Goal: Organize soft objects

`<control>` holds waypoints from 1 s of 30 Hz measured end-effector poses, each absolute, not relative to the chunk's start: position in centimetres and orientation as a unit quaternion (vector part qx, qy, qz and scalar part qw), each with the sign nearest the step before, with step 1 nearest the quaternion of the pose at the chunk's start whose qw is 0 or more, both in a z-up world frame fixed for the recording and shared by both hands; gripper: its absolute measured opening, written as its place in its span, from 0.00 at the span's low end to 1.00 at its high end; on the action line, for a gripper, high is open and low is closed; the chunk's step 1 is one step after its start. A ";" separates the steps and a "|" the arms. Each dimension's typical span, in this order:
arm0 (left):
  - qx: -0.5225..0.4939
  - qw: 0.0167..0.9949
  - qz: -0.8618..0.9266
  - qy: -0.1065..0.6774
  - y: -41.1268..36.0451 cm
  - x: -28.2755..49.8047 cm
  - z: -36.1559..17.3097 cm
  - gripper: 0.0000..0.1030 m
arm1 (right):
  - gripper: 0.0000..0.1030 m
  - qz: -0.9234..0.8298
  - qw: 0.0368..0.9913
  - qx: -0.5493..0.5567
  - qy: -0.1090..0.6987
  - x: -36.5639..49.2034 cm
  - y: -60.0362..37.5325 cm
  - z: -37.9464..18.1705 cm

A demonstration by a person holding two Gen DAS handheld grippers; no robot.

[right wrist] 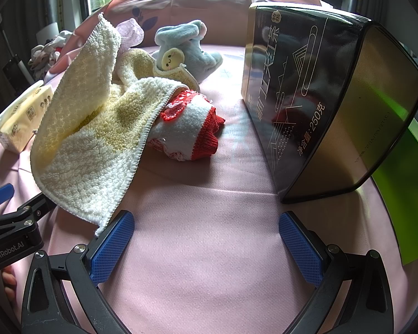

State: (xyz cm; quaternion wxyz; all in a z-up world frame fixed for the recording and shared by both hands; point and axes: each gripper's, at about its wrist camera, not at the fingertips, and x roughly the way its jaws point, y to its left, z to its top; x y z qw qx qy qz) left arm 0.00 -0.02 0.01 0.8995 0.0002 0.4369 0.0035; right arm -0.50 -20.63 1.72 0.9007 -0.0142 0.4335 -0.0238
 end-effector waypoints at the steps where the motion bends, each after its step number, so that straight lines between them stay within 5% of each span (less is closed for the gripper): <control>1: 0.000 0.899 0.003 0.437 0.0 0.0 0.0 0.99 | 1.00 -0.024 0.901 -0.014 0.433 -0.5 -20.6 1.7; 23: -0.070 0.898 -0.027 0.433 1.6 -1.3 2.1 0.98 | 1.00 -0.031 0.899 -0.018 0.436 -0.7 -20.7 1.6; 30: -0.076 0.906 -0.043 0.414 2.0 -2.2 3.9 0.99 | 1.00 0.017 0.880 0.072 0.469 -0.7 -21.5 3.6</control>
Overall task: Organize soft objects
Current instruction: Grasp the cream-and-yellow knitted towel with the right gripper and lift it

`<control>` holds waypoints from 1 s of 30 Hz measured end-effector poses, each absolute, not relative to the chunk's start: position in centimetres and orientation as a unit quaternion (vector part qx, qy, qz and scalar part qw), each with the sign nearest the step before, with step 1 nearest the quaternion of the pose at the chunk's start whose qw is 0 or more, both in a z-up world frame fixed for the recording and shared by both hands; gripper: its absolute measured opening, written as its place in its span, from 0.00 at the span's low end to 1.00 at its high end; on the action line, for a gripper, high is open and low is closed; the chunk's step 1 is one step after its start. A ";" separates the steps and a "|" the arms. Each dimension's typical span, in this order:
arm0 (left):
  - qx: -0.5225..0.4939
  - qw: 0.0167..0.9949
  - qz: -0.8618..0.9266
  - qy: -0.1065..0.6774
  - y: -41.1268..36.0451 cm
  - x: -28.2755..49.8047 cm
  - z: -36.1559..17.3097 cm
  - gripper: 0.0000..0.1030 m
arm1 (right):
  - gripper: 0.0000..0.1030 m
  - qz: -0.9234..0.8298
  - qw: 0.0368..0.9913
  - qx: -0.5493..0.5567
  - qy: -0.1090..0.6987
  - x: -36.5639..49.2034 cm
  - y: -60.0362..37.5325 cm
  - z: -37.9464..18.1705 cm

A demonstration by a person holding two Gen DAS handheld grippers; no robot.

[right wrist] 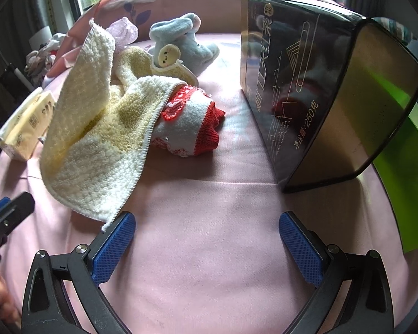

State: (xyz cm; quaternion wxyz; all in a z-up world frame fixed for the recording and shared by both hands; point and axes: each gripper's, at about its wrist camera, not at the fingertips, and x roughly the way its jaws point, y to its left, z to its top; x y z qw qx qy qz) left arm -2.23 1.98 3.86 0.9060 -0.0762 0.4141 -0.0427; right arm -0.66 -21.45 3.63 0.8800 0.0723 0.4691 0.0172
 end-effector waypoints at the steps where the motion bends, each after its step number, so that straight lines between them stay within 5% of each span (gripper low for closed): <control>1: -0.074 0.909 -0.042 0.407 2.1 -2.4 4.1 0.99 | 1.00 0.032 0.882 0.083 0.463 -0.8 -21.5 4.6; 8: -0.122 0.909 -0.054 0.394 3.9 -2.7 5.5 0.97 | 1.00 0.033 0.922 -0.013 0.384 -0.5 -18.0 11.9; 16: -0.149 0.909 -0.013 0.389 6.8 -2.8 5.8 0.80 | 0.98 0.062 0.907 0.021 0.416 4.4 -14.7 11.3; 19: -0.164 0.903 -0.005 0.396 7.7 -2.6 5.6 0.77 | 0.81 0.071 0.901 0.017 0.427 5.5 -13.3 10.5; 27: -0.185 0.897 -0.018 0.401 8.3 -2.5 5.6 0.75 | 0.55 0.033 0.890 0.027 0.454 8.5 -12.9 8.5; 30: -0.182 0.897 -0.015 0.403 8.3 -2.5 5.6 0.75 | 0.17 0.035 0.887 0.025 0.460 8.7 -13.1 7.8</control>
